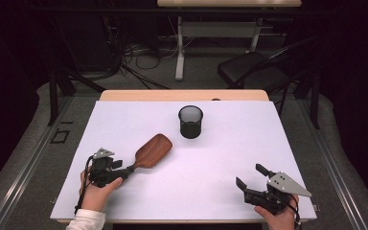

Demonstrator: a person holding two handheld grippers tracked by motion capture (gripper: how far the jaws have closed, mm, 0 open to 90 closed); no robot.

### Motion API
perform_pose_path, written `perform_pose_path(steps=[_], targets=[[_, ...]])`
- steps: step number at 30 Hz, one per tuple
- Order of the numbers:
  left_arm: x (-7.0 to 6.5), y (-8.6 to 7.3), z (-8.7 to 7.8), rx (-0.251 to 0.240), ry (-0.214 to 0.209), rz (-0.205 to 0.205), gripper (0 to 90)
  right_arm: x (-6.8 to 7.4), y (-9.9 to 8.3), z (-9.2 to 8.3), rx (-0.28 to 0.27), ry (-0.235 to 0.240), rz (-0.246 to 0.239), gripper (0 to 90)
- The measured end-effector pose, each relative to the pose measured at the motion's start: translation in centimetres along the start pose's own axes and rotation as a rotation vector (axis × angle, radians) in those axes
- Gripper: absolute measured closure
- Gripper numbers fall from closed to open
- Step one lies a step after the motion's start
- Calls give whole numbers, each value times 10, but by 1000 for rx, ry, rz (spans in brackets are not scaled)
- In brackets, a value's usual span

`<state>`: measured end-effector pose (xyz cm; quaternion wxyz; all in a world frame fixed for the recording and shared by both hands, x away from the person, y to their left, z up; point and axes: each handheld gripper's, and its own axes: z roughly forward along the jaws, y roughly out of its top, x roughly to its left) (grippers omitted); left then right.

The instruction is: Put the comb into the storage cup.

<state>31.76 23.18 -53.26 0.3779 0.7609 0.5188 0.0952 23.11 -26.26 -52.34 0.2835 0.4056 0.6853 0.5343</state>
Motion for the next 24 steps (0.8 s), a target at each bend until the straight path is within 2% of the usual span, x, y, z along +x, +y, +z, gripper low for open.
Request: perform_pose_path(steps=[2,7,13,17,19,21,24], targets=[[0,-1,1,4,10,13,444,0,0,0,-1,0,-2,144],[-1,1,0,-4,35,38,421,0,0,0,1,-1,-4,144],[4,1,-2,-10,33,29,400,0,0,1,-1,1,-6,144],[4,3,-5,-18,42,50,402,0,0,1,1,0,-1,144],[4,3,-5,-14,49,44,395,0,0,1,3,0,-5,144],[6,5,-6,-22,28,40,345,1,0,2,3,0,-3,145],[7,8,-8,-22,29,37,277,1,-1,2,10,0,-1,144]])
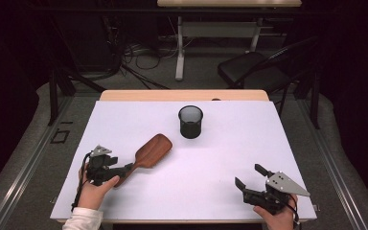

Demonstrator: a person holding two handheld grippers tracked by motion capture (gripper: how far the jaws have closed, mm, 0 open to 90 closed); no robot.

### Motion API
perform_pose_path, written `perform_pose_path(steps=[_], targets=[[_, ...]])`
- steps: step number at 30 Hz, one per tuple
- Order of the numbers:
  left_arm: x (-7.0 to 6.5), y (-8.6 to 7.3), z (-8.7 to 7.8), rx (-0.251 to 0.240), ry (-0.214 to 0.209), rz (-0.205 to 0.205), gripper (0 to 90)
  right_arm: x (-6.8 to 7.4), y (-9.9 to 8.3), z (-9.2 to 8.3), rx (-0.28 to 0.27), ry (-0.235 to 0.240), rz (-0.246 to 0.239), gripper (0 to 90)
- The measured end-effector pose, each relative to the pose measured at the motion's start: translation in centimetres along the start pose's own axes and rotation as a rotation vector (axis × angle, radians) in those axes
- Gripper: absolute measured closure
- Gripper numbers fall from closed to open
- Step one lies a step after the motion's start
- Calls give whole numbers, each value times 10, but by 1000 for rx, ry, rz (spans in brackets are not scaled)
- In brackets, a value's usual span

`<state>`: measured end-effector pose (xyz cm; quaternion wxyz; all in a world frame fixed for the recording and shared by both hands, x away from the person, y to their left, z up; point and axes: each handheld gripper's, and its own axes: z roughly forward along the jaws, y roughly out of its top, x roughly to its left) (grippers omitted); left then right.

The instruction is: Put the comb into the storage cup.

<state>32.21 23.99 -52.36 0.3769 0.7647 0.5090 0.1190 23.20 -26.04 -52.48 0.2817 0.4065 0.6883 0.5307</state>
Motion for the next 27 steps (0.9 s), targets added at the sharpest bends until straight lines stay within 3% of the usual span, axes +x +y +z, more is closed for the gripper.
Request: perform_pose_path(steps=[4,8,11,21,27], targets=[[0,4,-1,-15,-15,-6,171,1,0,2,2,1,-3,144],[-1,5,-1,-17,-28,-6,139,2,-1,2,2,3,-4,144],[-1,7,1,-8,-60,-17,1,2,-1,2,2,1,0,144],[-3,17,0,40,-66,71,5,2,-1,2,6,-1,3,144],[-3,23,-2,62,-63,78,7,1,-1,2,8,-3,6,144]])
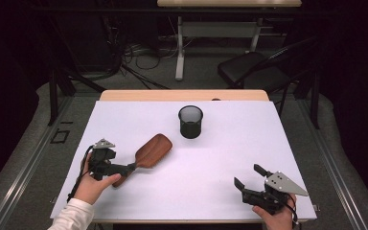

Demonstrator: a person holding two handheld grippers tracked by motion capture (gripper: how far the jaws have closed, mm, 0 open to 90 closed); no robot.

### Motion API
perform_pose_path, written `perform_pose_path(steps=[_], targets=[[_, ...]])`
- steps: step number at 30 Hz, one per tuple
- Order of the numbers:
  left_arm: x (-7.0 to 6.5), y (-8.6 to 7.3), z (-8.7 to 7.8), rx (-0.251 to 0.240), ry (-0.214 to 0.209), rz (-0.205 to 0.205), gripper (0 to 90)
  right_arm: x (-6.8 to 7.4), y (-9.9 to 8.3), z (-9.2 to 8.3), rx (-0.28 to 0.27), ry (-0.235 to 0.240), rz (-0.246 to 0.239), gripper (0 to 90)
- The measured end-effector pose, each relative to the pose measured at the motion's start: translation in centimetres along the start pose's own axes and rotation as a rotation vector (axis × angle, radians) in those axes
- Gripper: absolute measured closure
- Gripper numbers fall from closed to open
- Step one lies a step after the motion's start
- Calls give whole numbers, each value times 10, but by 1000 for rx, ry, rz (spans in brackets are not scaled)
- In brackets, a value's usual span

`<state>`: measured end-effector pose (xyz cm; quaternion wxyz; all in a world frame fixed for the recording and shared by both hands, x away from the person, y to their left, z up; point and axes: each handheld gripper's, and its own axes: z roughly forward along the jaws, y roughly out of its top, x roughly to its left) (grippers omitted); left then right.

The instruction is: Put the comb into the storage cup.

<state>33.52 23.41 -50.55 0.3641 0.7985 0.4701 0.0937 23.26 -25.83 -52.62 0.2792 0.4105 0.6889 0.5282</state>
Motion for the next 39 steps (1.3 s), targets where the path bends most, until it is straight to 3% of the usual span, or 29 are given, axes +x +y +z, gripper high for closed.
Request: perform_pose_path(steps=[7,16,27,39], targets=[[0,4,-2,38,23,31,31,0,0,0,1,0,-3,144],[0,11,-5,104,62,100,31,0,0,0,2,-1,-4,144],[-5,17,-3,154,73,156,30,0,0,1,1,1,-5,144],[-8,21,9,222,68,180,52,0,0,1,2,3,-8,144]])
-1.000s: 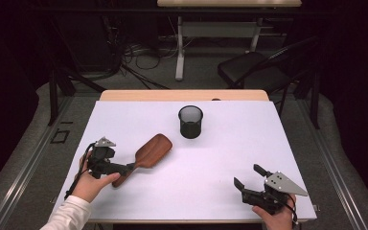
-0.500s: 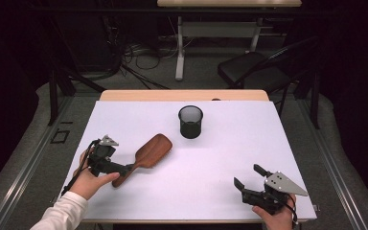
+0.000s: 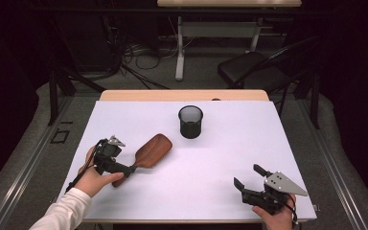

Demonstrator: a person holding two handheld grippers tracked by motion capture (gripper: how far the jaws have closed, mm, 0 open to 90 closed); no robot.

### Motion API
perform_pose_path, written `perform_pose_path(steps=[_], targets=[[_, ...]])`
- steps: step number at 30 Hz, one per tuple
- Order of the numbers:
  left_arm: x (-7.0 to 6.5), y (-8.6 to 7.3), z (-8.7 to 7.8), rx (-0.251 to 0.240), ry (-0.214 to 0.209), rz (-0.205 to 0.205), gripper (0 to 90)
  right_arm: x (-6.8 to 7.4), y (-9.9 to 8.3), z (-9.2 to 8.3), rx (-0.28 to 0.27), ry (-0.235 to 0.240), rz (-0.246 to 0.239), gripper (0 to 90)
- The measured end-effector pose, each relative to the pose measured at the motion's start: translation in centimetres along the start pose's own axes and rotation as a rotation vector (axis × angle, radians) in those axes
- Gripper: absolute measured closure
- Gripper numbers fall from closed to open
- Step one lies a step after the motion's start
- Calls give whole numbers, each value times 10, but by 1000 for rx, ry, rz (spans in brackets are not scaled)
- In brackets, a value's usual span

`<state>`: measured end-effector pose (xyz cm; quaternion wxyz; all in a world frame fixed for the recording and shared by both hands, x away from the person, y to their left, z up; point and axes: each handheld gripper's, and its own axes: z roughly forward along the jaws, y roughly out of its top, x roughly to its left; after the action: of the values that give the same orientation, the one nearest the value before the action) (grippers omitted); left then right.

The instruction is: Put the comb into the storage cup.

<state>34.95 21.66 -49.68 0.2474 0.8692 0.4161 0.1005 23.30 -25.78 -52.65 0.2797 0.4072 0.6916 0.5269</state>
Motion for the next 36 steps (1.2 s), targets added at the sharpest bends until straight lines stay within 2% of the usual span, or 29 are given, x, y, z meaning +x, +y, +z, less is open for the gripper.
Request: perform_pose_path(steps=[8,24,30,36], targets=[[2,4,10,39,-14,-8,86,0,0,0,-1,0,-1,144],[-1,9,19,46,-1,27,142,0,0,0,-1,0,-1,145],[-1,10,23,59,0,26,150,0,0,0,-1,0,-3,145],[-3,10,28,82,7,49,169,0,0,0,0,1,-3,145]])
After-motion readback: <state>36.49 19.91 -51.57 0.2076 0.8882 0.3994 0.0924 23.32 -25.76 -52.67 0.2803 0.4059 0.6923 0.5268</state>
